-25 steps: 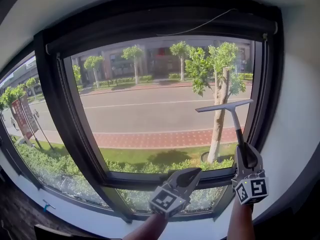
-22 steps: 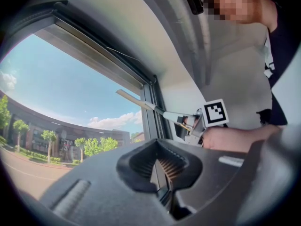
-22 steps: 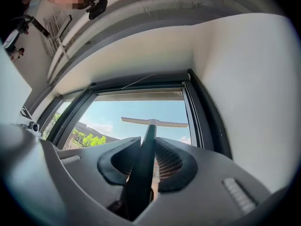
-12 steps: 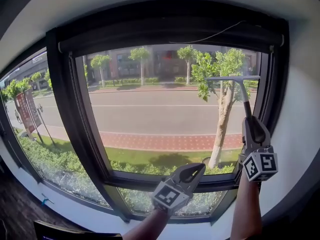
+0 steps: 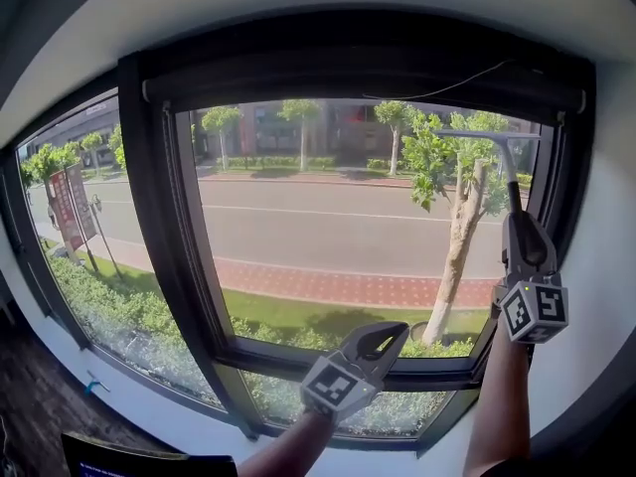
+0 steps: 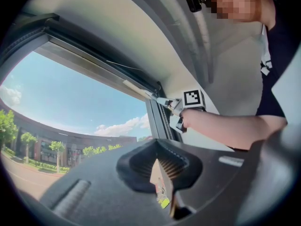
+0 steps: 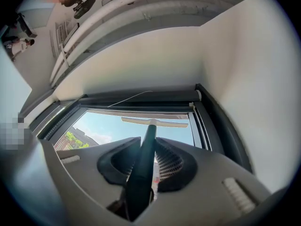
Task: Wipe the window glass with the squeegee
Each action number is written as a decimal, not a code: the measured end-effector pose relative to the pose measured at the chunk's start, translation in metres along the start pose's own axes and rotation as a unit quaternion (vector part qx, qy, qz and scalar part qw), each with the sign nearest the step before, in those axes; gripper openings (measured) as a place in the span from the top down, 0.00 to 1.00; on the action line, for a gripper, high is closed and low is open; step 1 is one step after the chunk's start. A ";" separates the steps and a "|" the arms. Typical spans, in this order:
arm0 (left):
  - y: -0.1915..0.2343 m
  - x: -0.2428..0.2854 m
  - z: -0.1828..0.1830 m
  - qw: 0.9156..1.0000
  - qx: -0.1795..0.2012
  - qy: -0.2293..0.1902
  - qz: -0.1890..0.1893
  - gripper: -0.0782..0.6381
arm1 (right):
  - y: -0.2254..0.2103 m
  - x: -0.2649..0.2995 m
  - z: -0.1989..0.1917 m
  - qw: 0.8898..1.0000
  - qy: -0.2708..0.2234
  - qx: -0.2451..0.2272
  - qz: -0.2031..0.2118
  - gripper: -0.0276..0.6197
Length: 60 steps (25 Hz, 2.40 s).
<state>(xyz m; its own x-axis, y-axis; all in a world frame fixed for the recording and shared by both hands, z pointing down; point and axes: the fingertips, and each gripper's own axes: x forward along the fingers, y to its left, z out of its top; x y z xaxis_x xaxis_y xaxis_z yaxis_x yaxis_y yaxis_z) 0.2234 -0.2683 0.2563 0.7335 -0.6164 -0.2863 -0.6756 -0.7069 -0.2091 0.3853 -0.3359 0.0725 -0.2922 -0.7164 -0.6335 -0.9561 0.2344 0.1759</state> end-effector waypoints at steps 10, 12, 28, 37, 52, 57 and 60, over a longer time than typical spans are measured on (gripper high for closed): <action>0.004 0.002 0.006 1.000 0.001 0.003 0.001 0.89 | -0.016 0.021 0.008 1.000 -0.008 -0.001 -0.022 0.81; 0.005 0.002 0.007 1.000 0.002 0.000 0.002 0.89 | -0.017 0.025 0.008 1.000 -0.010 0.001 -0.023 0.81; 0.008 -0.007 0.001 1.000 0.001 0.010 0.003 0.89 | -0.012 0.033 -0.006 0.999 -0.015 -0.025 -0.046 0.81; 0.010 -0.020 -0.005 1.000 -0.001 0.019 0.002 0.89 | -0.002 0.018 -0.022 0.997 -0.002 -0.040 -0.059 0.81; -0.002 -0.038 -0.033 0.999 -0.021 0.041 -0.013 0.89 | 0.008 -0.022 -0.059 0.997 0.033 -0.029 -0.066 0.81; -0.012 -0.050 -0.051 0.998 -0.034 0.057 -0.023 0.89 | 0.015 -0.043 -0.081 0.996 0.052 -0.032 -0.067 0.81; -0.016 -0.057 -0.061 0.996 -0.045 0.064 -0.029 0.89 | 0.020 -0.056 -0.093 0.995 0.066 -0.032 -0.068 0.81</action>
<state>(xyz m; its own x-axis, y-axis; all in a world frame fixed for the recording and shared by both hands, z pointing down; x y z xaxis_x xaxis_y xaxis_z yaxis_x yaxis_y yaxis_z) 0.1966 -0.2426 0.3332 0.7788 -0.6084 -0.1529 -0.6263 -0.7678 -0.1352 0.3805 -0.3519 0.1815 -0.1555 -0.8198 -0.5512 -0.9854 0.0895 0.1449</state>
